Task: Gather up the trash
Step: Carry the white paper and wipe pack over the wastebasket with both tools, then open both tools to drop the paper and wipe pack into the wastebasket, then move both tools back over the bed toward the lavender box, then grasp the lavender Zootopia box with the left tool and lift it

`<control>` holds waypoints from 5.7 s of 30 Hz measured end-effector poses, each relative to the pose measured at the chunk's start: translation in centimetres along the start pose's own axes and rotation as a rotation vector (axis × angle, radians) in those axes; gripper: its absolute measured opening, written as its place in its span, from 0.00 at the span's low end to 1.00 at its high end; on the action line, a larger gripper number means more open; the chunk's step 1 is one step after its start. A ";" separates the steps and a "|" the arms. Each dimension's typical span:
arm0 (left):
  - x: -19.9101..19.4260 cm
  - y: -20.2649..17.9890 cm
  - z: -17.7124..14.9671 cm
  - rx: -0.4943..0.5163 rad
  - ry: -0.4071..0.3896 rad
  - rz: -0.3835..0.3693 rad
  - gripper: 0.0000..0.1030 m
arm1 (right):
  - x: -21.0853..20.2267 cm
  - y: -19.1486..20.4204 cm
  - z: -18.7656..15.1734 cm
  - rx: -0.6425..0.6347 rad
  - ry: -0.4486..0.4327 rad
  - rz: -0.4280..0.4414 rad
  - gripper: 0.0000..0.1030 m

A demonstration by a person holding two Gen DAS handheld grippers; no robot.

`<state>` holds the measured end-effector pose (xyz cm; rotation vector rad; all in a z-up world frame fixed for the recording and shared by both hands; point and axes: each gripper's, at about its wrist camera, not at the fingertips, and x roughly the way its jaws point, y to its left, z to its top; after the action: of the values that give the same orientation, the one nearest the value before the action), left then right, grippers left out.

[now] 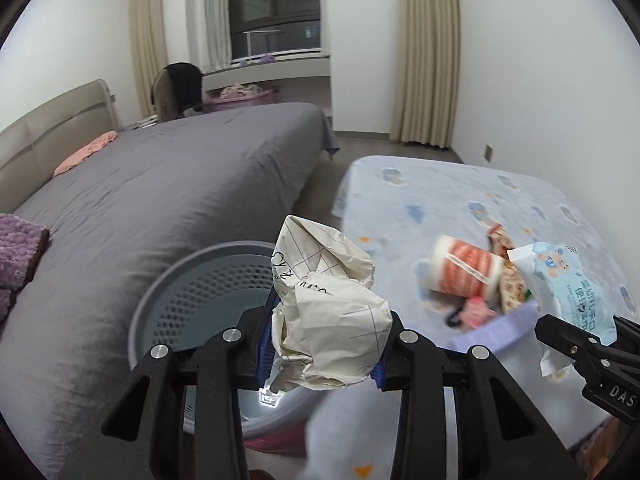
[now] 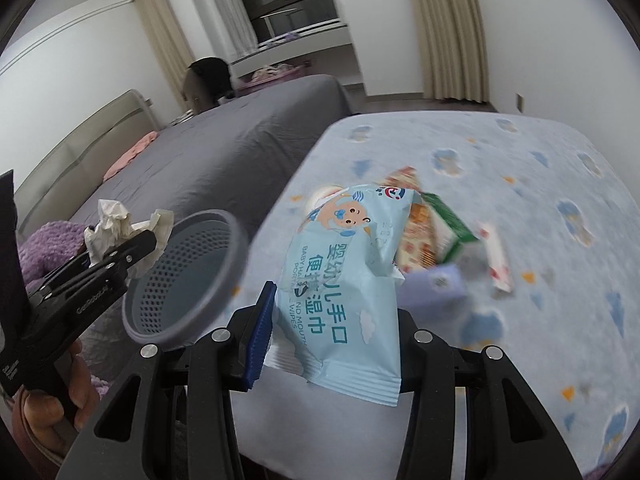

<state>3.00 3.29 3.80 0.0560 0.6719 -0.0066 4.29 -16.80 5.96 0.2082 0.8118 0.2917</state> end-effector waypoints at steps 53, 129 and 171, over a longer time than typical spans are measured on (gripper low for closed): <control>6.1 13.7 -3.1 -0.233 0.139 0.225 0.84 | 14.4 12.7 3.7 -0.234 0.139 0.178 0.55; 8.9 -7.7 -3.6 0.159 0.161 -0.105 0.94 | -5.6 -11.7 -6.8 0.201 -0.004 -0.122 0.57; 3.7 -18.7 -6.5 0.364 0.197 -0.388 0.94 | -8.1 -17.3 -7.6 0.299 -0.073 -0.119 0.57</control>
<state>1.37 -14.96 -4.47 0.2784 0.8642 -0.5024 -3.59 -35.27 1.32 0.4460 0.7899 0.0486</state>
